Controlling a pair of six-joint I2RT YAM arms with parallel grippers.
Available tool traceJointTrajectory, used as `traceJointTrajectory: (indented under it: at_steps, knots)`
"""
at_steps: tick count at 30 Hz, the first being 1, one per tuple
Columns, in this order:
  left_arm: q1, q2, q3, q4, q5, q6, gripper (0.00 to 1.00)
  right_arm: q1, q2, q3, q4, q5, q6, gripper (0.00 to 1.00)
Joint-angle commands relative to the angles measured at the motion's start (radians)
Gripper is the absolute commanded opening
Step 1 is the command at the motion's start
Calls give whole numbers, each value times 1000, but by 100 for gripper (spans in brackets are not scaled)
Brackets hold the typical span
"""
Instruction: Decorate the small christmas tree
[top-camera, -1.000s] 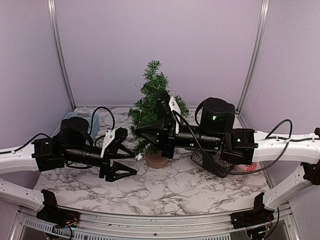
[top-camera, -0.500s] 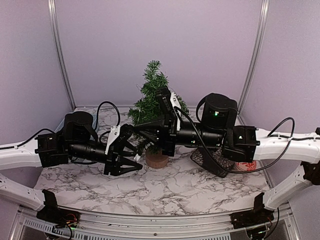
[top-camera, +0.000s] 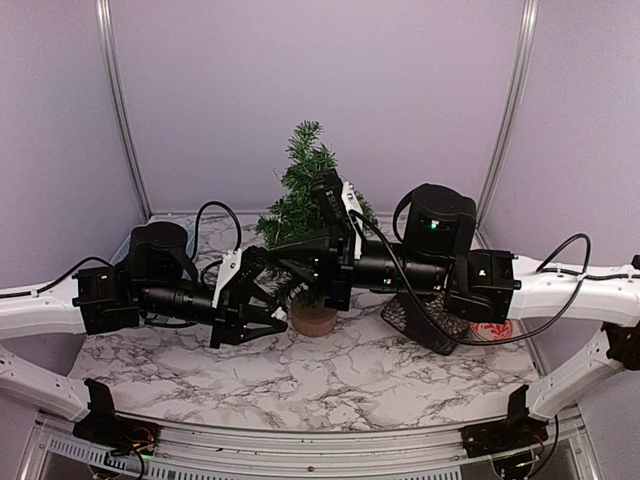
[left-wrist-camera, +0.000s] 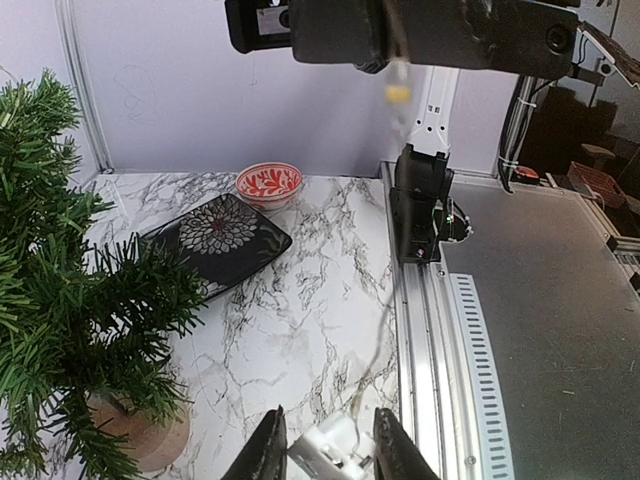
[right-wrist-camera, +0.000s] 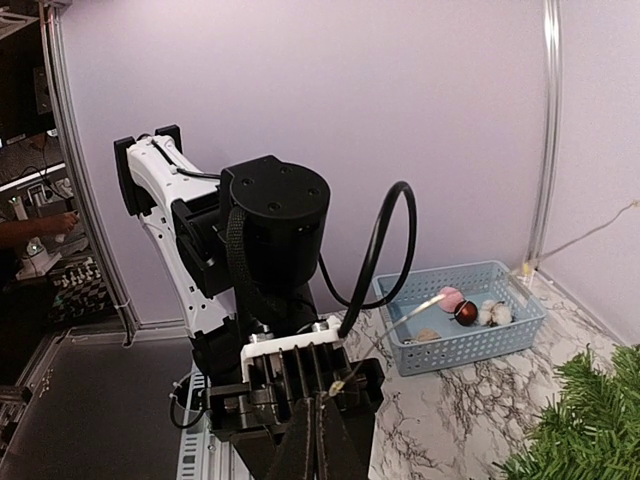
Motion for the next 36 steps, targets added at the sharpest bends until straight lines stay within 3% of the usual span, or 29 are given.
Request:
traceJointTrajectory:
  at_steps: [1,12,19,23,31,36]
  knots:
    - [-14,27,43,34,31,3,27,5,-11,37,0,-3,0,0]
    - [-37,33,54,31,-6,-15,0,5,-16,29,10,2,3,0]
    - [-60,25,59,28,-86,-38,0,6,-14,24,18,5,7,0]
    - [-65,13,61,15,-101,-36,27,5,-14,24,16,-7,2,0]
    - [-65,-31,63,-75,-48,-2,42,5,-28,44,-33,-88,-29,0]
    - [-66,-32,86,-113,-3,9,41,5,-25,63,-77,-153,-43,0]
